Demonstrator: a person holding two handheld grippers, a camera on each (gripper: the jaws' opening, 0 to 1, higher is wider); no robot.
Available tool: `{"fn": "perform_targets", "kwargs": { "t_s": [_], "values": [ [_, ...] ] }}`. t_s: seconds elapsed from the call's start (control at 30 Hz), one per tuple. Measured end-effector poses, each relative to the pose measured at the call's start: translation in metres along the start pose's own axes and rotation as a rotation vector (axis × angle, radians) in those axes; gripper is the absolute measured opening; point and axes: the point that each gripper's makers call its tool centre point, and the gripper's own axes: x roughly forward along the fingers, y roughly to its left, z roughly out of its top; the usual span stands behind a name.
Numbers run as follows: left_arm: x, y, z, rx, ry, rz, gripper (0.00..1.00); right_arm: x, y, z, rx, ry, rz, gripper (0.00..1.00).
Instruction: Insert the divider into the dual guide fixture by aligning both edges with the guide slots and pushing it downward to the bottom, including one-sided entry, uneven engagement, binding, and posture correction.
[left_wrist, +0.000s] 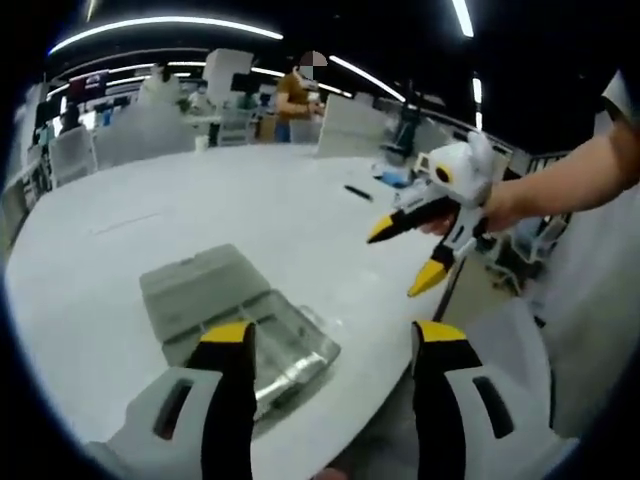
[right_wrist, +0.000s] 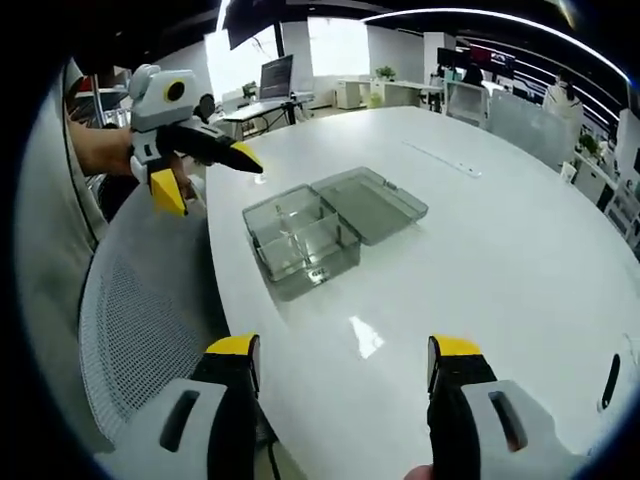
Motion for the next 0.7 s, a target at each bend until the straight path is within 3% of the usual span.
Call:
{"fn": "perform_targets", "kwargs": {
  "t_s": [0.7],
  "values": [
    [-0.002,0.001,-0.005,0.033,0.03,0.012,0.64,0.01,-0.017,-0.012,-0.01,0.034,0.023,0.65]
  ]
}}
